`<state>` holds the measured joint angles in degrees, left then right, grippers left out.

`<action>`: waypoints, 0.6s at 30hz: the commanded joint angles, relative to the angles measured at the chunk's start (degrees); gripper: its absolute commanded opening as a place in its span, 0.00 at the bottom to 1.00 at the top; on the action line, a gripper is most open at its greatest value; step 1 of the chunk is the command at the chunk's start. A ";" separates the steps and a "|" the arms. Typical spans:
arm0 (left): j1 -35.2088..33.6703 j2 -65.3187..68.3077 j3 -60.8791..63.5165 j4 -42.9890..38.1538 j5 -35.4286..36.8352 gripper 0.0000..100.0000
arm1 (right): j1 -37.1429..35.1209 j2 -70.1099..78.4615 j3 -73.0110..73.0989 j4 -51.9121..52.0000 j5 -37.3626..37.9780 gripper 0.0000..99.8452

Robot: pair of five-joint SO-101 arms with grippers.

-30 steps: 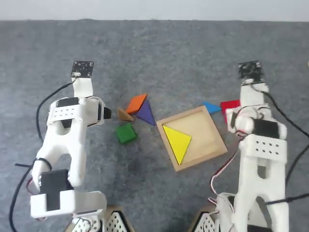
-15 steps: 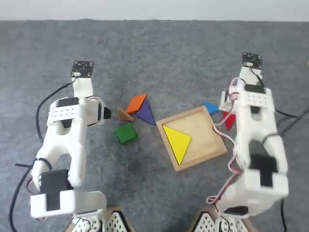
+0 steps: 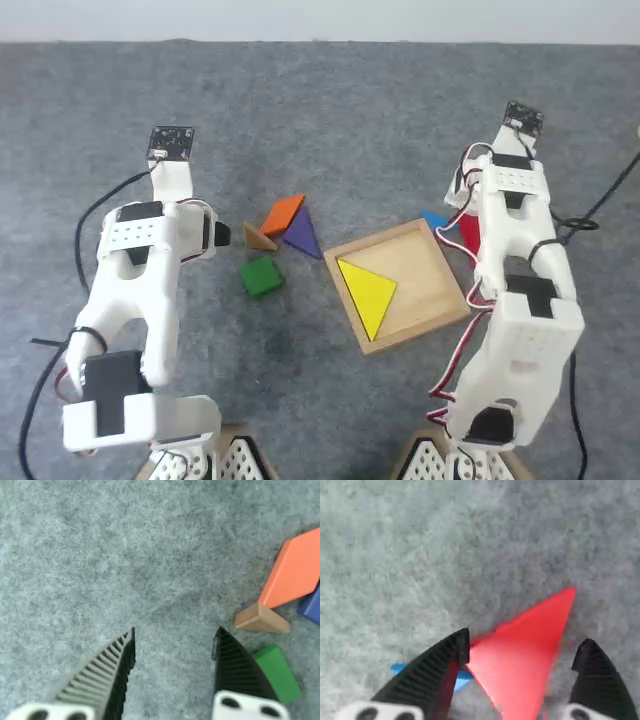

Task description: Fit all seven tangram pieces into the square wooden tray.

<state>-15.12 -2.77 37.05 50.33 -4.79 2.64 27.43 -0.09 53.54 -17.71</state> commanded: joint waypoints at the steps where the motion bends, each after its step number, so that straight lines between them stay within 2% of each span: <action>1: 0.00 -0.26 -0.40 -1.14 0.09 0.25 | -2.33 -0.66 -2.73 -0.04 2.02 0.36; 6: 0.00 -0.26 -0.40 -1.14 0.09 0.25 | -3.91 -0.22 -4.04 3.82 3.52 0.42; 18: 0.00 -0.26 -0.31 -1.14 0.09 0.25 | -2.07 0.66 -3.96 3.47 3.78 0.38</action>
<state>-15.12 -2.77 37.05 50.33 -4.79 -0.70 27.78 -1.14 56.79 -14.64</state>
